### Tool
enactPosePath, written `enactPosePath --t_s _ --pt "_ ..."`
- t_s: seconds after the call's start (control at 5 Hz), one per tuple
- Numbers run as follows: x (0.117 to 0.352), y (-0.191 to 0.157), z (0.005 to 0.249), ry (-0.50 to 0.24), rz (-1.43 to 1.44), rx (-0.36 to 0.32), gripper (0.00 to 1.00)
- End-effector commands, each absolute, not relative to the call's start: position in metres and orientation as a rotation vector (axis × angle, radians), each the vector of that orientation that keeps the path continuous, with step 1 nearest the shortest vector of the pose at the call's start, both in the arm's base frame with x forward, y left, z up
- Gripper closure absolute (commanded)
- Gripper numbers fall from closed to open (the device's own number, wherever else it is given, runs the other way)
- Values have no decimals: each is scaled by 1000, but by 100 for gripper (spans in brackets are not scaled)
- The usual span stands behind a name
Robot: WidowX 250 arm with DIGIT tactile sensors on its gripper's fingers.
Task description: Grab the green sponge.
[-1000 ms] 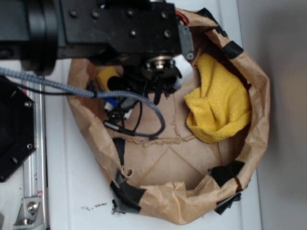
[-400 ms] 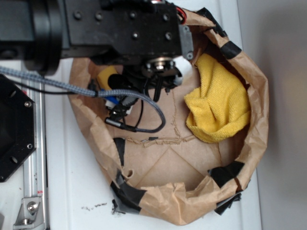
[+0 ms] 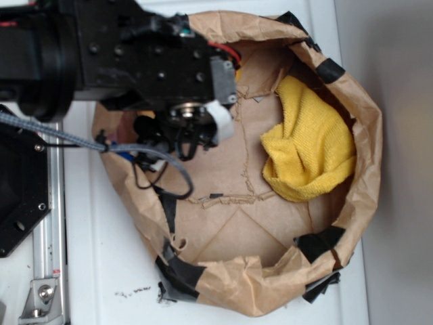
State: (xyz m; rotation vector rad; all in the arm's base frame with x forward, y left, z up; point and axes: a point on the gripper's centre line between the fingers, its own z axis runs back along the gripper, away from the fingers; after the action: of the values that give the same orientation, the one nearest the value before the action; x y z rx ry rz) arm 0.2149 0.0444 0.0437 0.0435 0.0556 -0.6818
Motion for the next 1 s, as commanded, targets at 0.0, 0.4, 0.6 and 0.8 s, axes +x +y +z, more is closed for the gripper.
enactPosePath --t_s 0.0,0.4,0.6,0.8 --pt "238 59 10 96 -671 134 0" --pt "254 71 12 85 -543 159 100" --pt "270 73 53 7 -444 153 100" --pt "280 63 81 -33 -403 127 100"
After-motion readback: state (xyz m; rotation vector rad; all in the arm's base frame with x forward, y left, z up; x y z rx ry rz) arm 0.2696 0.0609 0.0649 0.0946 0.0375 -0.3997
